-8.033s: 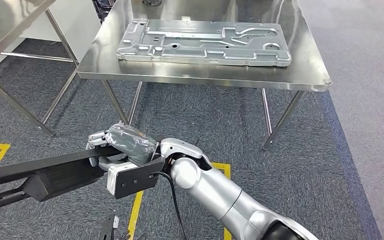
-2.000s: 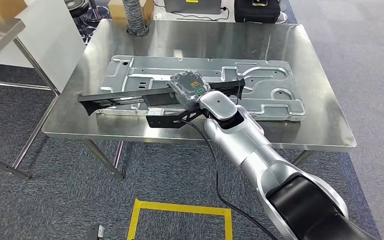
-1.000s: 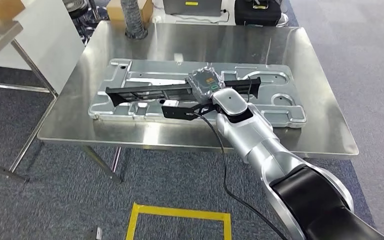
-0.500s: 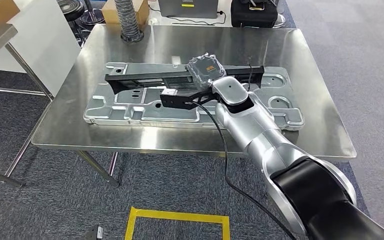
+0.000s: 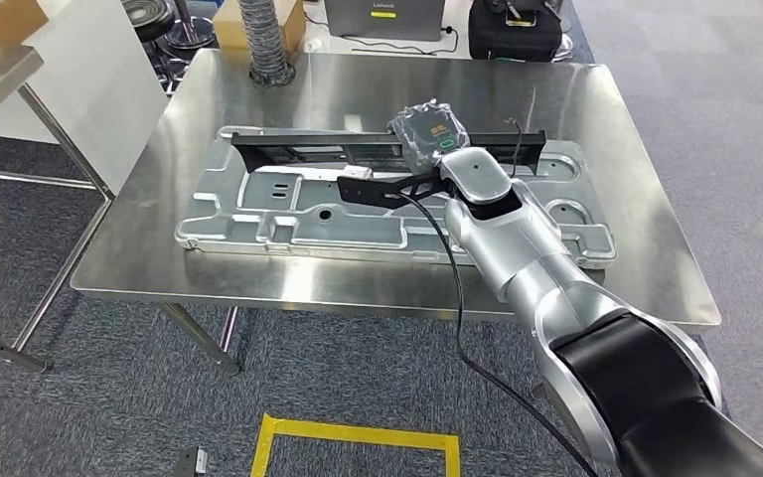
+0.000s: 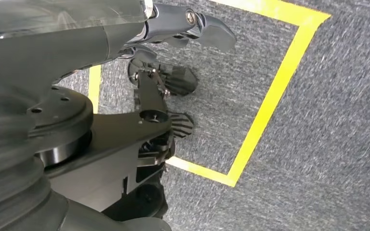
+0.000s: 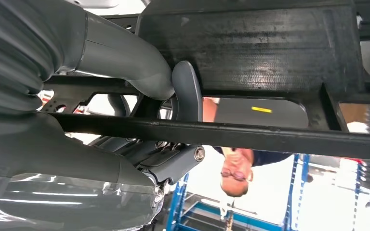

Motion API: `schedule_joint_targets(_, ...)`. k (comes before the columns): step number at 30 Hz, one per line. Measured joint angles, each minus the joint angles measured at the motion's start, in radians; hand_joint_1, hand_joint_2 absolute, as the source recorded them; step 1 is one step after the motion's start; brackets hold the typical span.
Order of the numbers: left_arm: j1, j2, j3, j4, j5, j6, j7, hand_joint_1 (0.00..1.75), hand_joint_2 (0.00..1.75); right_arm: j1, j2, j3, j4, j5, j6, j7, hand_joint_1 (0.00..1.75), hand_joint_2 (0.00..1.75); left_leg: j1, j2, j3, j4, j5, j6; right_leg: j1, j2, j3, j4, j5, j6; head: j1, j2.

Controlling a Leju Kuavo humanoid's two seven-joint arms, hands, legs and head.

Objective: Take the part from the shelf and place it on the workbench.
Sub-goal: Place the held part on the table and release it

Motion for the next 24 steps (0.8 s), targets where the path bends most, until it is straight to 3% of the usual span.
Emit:
schedule_joint_targets(4,-0.002,-0.001,0.0,0.0,0.0,0.0,0.002,0.0,1.75,0.002,-0.003,-0.003,0.002,0.013,-0.001,0.004,1.75,1.75,-0.002,0.003,-0.004,0.017,-0.02,-0.02,-0.006,0.001,0.011,-0.013,-0.001,-0.017,-0.001,0.0)
schedule_joint_targets(5,-0.002,-0.002,0.0,0.0,0.0,0.0,0.002,0.0,1.75,0.002,-0.003,-0.004,0.003,0.015,-0.001,0.005,1.75,1.75,-0.002,0.003,-0.019,0.054,-0.041,-0.024,-0.009,0.001,0.016,-0.017,-0.001,-0.022,-0.002,0.0)
schedule_joint_targets(7,-0.002,-0.002,0.0,0.0,0.0,0.0,0.002,0.0,1.75,0.003,-0.002,-0.006,0.006,0.02,-0.002,0.006,1.75,1.75,0.0,0.004,-0.08,0.18,-0.097,-0.029,-0.008,0.0,0.021,-0.018,-0.004,-0.029,-0.003,0.0)
schedule_joint_targets(9,-0.001,-0.001,0.0,0.0,0.0,0.001,0.002,0.0,1.75,0.006,-0.001,-0.008,0.012,0.024,-0.001,0.007,1.75,1.75,0.001,0.004,-0.133,0.274,-0.116,-0.033,-0.006,0.001,0.025,-0.018,-0.008,-0.031,-0.003,0.0)
schedule_joint_targets(10,0.0,-0.001,0.0,0.0,0.0,0.001,0.002,0.0,1.75,0.007,-0.001,-0.009,0.015,0.024,-0.001,0.008,1.75,1.75,0.001,0.004,-0.136,0.268,-0.098,-0.033,-0.006,0.001,0.027,-0.017,-0.01,-0.031,-0.003,0.0)
schedule_joint_targets(11,0.0,-0.001,0.0,0.0,0.0,0.001,0.002,0.0,1.75,0.008,0.0,-0.011,0.016,0.025,0.0,0.009,1.75,1.75,0.001,0.004,-0.119,0.221,-0.063,-0.031,-0.006,0.002,0.031,-0.016,-0.014,-0.03,-0.003,0.0)
schedule_joint_targets(13,-0.001,0.0,0.0,0.0,0.0,0.001,0.001,0.0,1.75,0.007,0.001,-0.014,0.017,0.025,0.0,0.012,1.75,1.75,-0.001,0.004,-0.058,0.082,0.007,-0.024,-0.004,0.003,0.037,-0.012,-0.022,-0.025,-0.003,0.0)
schedule_joint_targets(14,-0.001,0.0,0.0,0.0,0.0,0.0,0.001,0.0,1.75,0.006,0.002,-0.016,0.017,0.025,0.0,0.013,1.75,1.75,-0.002,0.004,-0.034,0.031,0.025,-0.019,-0.002,0.004,0.038,-0.01,-0.024,-0.021,-0.003,0.0)
schedule_joint_targets(15,-0.002,0.0,0.0,0.0,0.0,0.0,0.0,0.0,1.75,0.005,0.002,-0.018,0.018,0.026,0.001,0.014,1.75,1.75,-0.004,0.004,-0.022,0.005,0.029,-0.015,0.0,0.004,0.038,-0.009,-0.026,-0.017,-0.003,0.0)
schedule_joint_targets(19,-0.003,0.001,0.0,0.0,-0.002,-0.008,-0.004,0.0,1.75,0.005,0.003,-0.021,0.022,0.029,0.0,0.015,1.75,1.75,0.0,0.002,-0.016,-0.012,0.029,0.003,0.0,0.003,0.03,0.007,-0.04,0.003,-0.002,0.0)
schedule_joint_targets(21,-0.005,0.001,0.0,0.0,-0.004,-0.013,-0.007,0.0,1.75,0.005,0.003,-0.023,0.024,0.032,0.0,0.016,1.75,1.75,0.003,0.003,-0.012,-0.017,0.031,0.012,-0.004,0.002,-0.011,0.095,-0.089,0.014,-0.001,0.0)
schedule_joint_targets(23,-0.007,0.001,0.0,0.0,-0.004,-0.017,-0.008,0.0,1.75,0.01,0.003,-0.024,0.026,0.036,0.0,0.018,1.75,1.75,0.003,0.003,-0.012,-0.017,0.03,0.016,-0.009,0.001,-0.079,0.23,-0.144,0.022,0.0,0.0)
schedule_joint_targets(24,-0.007,0.001,0.0,0.0,-0.004,-0.018,-0.008,0.0,1.75,0.014,0.003,-0.024,0.028,0.037,0.0,0.019,1.75,1.75,0.003,0.003,-0.012,-0.016,0.029,0.017,-0.012,0.001,-0.104,0.275,-0.153,0.025,0.0,0.0)
